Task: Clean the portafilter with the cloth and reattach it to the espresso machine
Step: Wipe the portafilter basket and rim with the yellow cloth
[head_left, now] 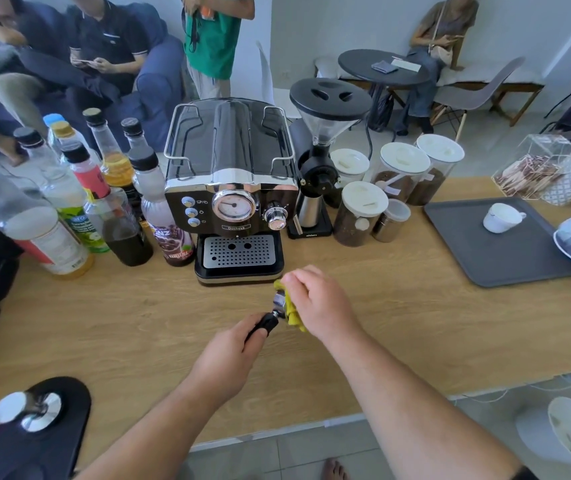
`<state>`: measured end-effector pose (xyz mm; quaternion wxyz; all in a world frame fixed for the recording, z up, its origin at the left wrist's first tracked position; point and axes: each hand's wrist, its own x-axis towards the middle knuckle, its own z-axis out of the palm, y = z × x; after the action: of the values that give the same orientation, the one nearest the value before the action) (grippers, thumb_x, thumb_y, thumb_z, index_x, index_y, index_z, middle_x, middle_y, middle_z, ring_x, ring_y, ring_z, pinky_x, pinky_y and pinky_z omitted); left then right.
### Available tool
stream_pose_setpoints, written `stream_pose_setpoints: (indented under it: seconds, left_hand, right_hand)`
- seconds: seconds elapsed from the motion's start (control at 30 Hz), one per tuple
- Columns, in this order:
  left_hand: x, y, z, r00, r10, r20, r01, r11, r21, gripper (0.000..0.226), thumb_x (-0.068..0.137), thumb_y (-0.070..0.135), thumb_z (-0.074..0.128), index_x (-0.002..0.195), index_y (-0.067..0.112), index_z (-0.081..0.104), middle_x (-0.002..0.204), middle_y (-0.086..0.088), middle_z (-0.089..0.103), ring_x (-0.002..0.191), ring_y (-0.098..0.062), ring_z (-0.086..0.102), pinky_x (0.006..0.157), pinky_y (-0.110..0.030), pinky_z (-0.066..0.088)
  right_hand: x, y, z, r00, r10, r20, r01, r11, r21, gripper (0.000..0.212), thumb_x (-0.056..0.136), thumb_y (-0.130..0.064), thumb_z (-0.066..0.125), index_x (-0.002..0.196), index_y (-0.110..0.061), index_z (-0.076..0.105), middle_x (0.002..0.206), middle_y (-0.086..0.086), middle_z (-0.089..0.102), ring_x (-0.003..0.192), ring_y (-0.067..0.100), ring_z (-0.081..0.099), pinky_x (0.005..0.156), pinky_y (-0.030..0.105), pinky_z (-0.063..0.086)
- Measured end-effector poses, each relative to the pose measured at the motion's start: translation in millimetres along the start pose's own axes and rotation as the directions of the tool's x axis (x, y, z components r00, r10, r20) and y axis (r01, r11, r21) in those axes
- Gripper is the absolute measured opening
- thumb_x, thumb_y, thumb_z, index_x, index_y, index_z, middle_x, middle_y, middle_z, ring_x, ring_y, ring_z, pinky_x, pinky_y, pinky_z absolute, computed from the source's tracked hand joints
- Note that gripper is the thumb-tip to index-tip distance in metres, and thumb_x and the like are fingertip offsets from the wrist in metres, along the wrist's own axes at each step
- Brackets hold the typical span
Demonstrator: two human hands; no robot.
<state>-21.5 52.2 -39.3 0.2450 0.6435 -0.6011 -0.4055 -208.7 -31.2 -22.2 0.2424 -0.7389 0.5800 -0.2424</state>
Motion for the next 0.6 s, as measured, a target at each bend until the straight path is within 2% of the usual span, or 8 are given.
stream_pose_setpoints:
  seconds: [0.07,0.13,0.2,0.27,0.33,0.4,0.47,0.6]
  left_hand:
    - [-3.4,1.8,-1.3,1.000,0.004,-0.019,-0.004,1.000,-0.026,0.034,0.110,0.034,0.049,0.142,0.038,0.061,0.087,0.006,0.069,0.067,-0.008,0.058,0.069,-0.040,0.055]
    - [-3.1,2.5,-4.1,0.999,0.006,-0.042,-0.008,0.999,-0.047,0.032,0.110,0.033,0.049,0.139,0.038,0.061,0.091,0.004,0.070,0.070,-0.009,0.059,0.070,-0.040,0.055]
    - [0.0,4.6,-5.6,0.998,0.009,-0.063,-0.012,0.998,-0.055,0.029,0.110,0.032,0.049,0.136,0.038,0.060,0.092,0.002,0.070,0.071,-0.012,0.059,0.072,-0.043,0.055]
    - [6.0,6.7,-6.3,0.996,0.012,-0.091,-0.017,0.998,-0.057,0.032,0.110,0.031,0.048,0.139,0.035,0.060,0.092,0.002,0.070,0.072,-0.015,0.061,0.075,-0.047,0.056]
    - [11.6,7.2,-6.6,0.995,0.007,-0.102,-0.013,0.998,-0.063,0.030,0.111,0.030,0.047,0.137,0.033,0.062,0.090,0.003,0.070,0.071,-0.016,0.061,0.075,-0.049,0.056]
    - [13.8,7.4,-6.2,0.996,0.014,-0.093,-0.020,0.998,-0.064,0.026,0.111,0.030,0.046,0.131,0.037,0.062,0.087,0.002,0.069,0.068,-0.013,0.058,0.072,-0.049,0.055]
    - [12.2,7.1,-6.2,0.996,0.031,-0.085,-0.036,0.997,-0.063,0.026,0.111,0.029,0.047,0.130,0.041,0.061,0.085,0.003,0.067,0.067,-0.011,0.056,0.069,-0.047,0.054]
    - [12.4,1.9,-4.4,0.994,0.057,-0.098,-0.061,0.998,-0.032,0.028,0.110,0.029,0.049,0.134,0.033,0.063,0.085,0.009,0.061,0.074,-0.011,0.057,0.066,-0.035,0.047]
  right_hand:
    - [2.6,-4.4,-11.8,0.965,0.236,0.114,-0.251,0.957,0.142,0.056,0.112,-0.056,0.039,0.089,-0.018,0.072,0.081,0.008,0.070,0.077,0.023,0.069,0.072,0.042,0.056]
    - [-0.8,-9.9,-19.5,0.892,0.409,0.192,-0.450,0.845,0.290,0.066,0.111,-0.061,0.038,0.104,-0.006,0.074,0.096,0.017,0.078,0.087,0.021,0.072,0.074,0.039,0.047]
    - [-6.3,-18.0,-19.1,0.839,0.494,0.228,-0.543,0.737,0.402,0.067,0.112,-0.064,0.034,0.116,-0.009,0.072,0.108,0.009,0.078,0.088,0.013,0.068,0.077,0.037,0.044]
    - [-11.9,-30.3,-9.2,0.867,0.461,0.189,-0.495,0.755,0.431,0.053,0.113,-0.061,0.032,0.118,-0.024,0.070,0.105,-0.002,0.074,0.093,0.009,0.067,0.085,0.036,0.045]
    - [-15.2,-36.0,7.0,0.933,0.351,0.078,-0.355,0.860,0.366,0.042,0.113,-0.056,0.038,0.141,-0.032,0.058,0.126,-0.009,0.069,0.118,0.013,0.067,0.095,0.035,0.051]
    - [-13.9,-34.3,15.6,0.950,0.310,-0.020,-0.288,0.903,0.320,0.048,0.113,-0.049,0.044,0.157,-0.031,0.047,0.144,-0.011,0.062,0.131,0.012,0.061,0.106,0.035,0.053]
    - [-10.6,-29.9,13.9,0.941,0.338,-0.025,-0.318,0.905,0.284,0.042,0.114,-0.045,0.047,0.152,-0.029,0.054,0.133,-0.010,0.069,0.120,0.013,0.067,0.095,0.031,0.058]
    - [-7.8,-21.4,10.0,0.930,0.369,0.008,-0.363,0.912,0.189,0.027,0.114,-0.041,0.049,0.110,-0.021,0.066,0.087,-0.006,0.070,0.079,0.012,0.069,0.069,0.035,0.057]
